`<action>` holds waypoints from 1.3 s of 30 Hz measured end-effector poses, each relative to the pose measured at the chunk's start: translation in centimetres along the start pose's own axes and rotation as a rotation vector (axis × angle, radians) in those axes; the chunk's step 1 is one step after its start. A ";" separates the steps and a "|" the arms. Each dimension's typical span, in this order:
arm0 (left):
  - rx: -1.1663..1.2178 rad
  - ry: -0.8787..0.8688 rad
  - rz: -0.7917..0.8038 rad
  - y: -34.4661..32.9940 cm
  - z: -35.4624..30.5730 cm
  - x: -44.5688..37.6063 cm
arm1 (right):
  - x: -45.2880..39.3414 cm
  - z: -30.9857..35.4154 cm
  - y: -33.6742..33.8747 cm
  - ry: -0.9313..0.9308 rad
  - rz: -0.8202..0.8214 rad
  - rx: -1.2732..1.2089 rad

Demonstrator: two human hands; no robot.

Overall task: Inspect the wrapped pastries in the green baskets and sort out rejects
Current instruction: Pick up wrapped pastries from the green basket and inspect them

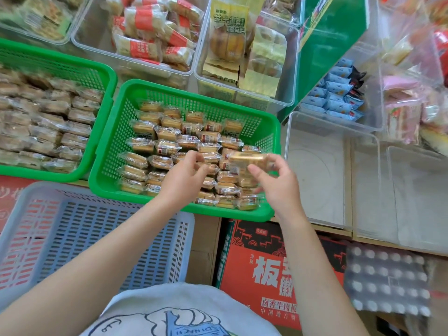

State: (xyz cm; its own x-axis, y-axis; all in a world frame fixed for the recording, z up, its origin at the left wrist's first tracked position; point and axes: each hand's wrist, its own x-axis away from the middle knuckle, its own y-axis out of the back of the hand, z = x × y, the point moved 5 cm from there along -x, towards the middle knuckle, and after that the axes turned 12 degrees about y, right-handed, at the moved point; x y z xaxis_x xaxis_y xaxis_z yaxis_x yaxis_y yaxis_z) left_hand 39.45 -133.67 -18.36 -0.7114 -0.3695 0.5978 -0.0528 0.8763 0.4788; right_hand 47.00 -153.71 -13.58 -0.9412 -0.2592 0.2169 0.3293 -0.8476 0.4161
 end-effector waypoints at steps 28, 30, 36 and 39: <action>-0.696 -0.197 -0.167 -3.1 5.0 -2.5 | -17.2 0.0 -9.4 0.493 0.337 1.121; -0.695 -0.205 -0.177 -3.1 5.1 -2.5 | -17.2 -0.7 -9.8 0.463 0.323 1.161; -0.679 -0.233 -0.210 -3.3 5.2 -2.6 | -17.2 -1.8 -10.0 0.366 0.390 1.358; -0.680 -0.236 -0.220 -3.4 5.3 -2.6 | -17.2 -2.1 -9.8 0.347 0.437 1.417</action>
State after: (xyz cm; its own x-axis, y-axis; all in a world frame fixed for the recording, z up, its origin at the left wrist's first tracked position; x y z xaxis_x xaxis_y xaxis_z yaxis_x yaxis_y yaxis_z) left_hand 37.80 -134.03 -24.91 -0.8699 -0.3709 0.3253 0.1788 0.3775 0.9086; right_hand 59.85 -141.91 -23.20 -0.6576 -0.6280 0.4160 0.1871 0.3988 0.8977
